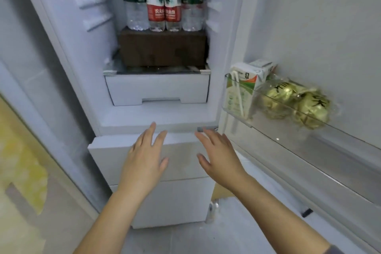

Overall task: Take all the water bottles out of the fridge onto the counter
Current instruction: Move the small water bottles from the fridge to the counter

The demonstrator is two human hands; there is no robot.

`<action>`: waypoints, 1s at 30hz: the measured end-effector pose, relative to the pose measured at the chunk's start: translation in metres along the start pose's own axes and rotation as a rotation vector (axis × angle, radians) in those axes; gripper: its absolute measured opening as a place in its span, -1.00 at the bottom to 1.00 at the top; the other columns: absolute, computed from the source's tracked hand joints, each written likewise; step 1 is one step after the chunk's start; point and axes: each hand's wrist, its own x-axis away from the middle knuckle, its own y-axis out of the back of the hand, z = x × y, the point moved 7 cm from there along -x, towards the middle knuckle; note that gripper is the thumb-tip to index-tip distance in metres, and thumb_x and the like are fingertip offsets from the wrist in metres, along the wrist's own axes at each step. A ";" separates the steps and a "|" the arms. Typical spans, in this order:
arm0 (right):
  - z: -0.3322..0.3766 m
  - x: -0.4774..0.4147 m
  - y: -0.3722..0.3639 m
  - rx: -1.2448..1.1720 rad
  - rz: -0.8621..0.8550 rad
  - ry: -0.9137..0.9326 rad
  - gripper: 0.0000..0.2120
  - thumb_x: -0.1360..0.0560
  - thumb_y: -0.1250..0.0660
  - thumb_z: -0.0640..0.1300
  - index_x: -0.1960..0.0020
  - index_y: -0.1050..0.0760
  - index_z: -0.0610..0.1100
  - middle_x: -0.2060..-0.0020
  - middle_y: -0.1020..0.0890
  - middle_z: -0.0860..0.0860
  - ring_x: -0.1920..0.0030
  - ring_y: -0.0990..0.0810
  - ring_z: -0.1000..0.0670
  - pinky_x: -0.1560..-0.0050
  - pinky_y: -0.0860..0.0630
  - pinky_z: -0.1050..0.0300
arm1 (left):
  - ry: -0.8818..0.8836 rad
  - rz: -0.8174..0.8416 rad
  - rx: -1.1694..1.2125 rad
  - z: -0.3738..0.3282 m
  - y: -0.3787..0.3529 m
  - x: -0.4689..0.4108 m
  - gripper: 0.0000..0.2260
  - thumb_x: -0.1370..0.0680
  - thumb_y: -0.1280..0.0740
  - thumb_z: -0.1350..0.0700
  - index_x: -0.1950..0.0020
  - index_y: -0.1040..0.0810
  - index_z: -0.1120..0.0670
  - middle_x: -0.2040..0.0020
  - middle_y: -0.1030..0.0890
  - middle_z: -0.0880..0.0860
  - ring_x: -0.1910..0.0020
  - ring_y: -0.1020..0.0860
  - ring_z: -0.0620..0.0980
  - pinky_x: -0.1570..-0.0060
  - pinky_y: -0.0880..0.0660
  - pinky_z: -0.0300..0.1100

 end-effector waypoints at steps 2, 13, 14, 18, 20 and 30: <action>0.014 -0.030 0.000 -0.002 -0.016 0.044 -0.45 -0.60 -0.22 -0.05 -0.55 -0.17 -0.03 -0.54 -0.21 -0.05 -0.55 -0.12 -0.12 -0.54 -0.07 -0.14 | 0.027 -0.031 -0.007 0.018 0.009 -0.016 -0.40 -0.56 -0.35 0.01 -0.55 -0.21 0.05 -0.60 -0.02 0.10 -0.53 -0.16 0.12 -0.39 -0.27 0.02; 0.043 -0.189 0.007 0.006 -0.110 0.057 -0.45 -0.61 -0.22 -0.06 -0.56 -0.15 -0.03 -0.56 -0.16 -0.05 -0.57 -0.08 -0.11 -0.53 -0.05 -0.17 | -0.033 -0.105 -0.004 0.094 0.047 -0.156 -0.42 -0.60 -0.25 -0.05 -0.57 -0.11 -0.02 -0.60 0.04 0.03 -0.53 -0.12 0.04 -0.39 -0.25 -0.08; 0.044 -0.206 0.012 0.017 -0.129 0.043 -0.45 -0.61 -0.22 -0.07 -0.56 -0.15 -0.04 -0.56 -0.17 -0.06 -0.57 -0.08 -0.12 -0.53 -0.05 -0.18 | -0.046 -0.125 -0.001 0.099 0.053 -0.172 -0.42 -0.59 -0.27 -0.04 -0.56 -0.14 -0.01 -0.60 0.01 0.03 -0.52 -0.15 0.04 -0.37 -0.27 -0.07; 0.038 -0.278 0.040 0.098 -0.195 -0.050 -0.38 -0.59 -0.22 -0.12 -0.59 -0.06 0.01 -0.58 -0.07 0.00 -0.59 0.04 -0.06 -0.55 0.05 -0.16 | -0.099 -0.197 0.030 0.106 0.079 -0.240 -0.42 -0.57 -0.32 -0.01 -0.55 -0.19 0.01 -0.59 -0.06 0.04 -0.52 -0.16 0.07 -0.38 -0.29 -0.01; 0.030 -0.311 0.056 0.104 -0.247 -0.130 -0.34 -0.57 -0.22 -0.16 -0.59 -0.02 0.02 -0.59 -0.04 -0.01 -0.59 0.08 -0.07 -0.54 0.08 -0.19 | -0.107 -0.234 0.044 0.107 0.091 -0.274 -0.42 -0.57 -0.32 -0.01 -0.54 -0.19 0.01 -0.58 -0.09 0.05 -0.52 -0.15 0.07 -0.40 -0.28 0.02; -0.003 -0.380 0.082 0.319 -0.116 -0.315 -0.21 -0.55 -0.26 -0.22 -0.60 0.12 0.04 -0.60 0.05 -0.02 -0.59 0.14 -0.05 -0.51 0.19 -0.34 | -0.214 -0.366 0.184 0.081 0.148 -0.398 -0.44 -0.54 -0.36 0.06 -0.51 -0.27 0.07 -0.49 -0.27 0.07 -0.45 -0.28 0.07 -0.32 -0.36 0.03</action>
